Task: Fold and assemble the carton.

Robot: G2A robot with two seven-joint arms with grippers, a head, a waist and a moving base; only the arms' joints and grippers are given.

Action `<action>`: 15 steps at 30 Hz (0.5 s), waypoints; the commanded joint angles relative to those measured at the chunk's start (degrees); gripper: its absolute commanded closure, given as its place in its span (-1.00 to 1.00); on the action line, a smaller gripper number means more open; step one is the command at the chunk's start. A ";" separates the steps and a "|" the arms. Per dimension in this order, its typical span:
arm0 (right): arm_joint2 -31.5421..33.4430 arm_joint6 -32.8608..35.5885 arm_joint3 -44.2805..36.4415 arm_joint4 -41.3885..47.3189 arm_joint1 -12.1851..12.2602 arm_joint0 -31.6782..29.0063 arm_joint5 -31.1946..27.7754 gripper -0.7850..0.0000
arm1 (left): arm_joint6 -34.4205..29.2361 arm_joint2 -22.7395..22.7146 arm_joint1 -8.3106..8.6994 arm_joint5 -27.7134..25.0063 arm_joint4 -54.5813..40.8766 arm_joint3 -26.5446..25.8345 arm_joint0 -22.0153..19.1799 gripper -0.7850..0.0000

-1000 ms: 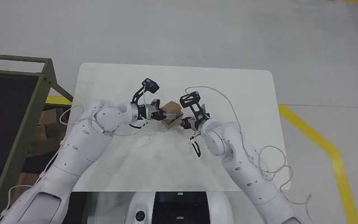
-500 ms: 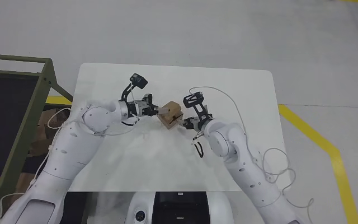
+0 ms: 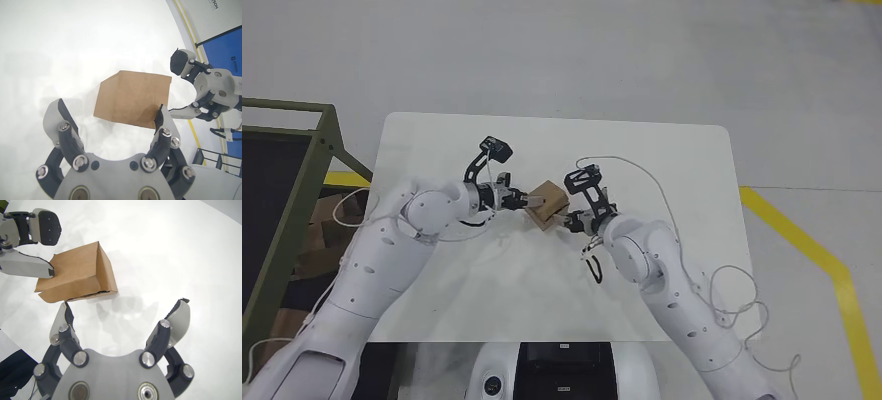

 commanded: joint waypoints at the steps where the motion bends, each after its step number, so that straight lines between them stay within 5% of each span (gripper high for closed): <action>1: 0.31 -0.11 -0.08 0.11 0.06 -0.26 -0.12 -1.00 | -0.21 0.41 -0.11 -0.13 0.01 0.38 -0.37 -1.00; 15: -0.56 -0.52 2.15 0.51 -0.32 1.05 0.56 -1.00 | -1.18 2.33 -0.72 -1.13 -0.87 2.38 -1.71 -1.00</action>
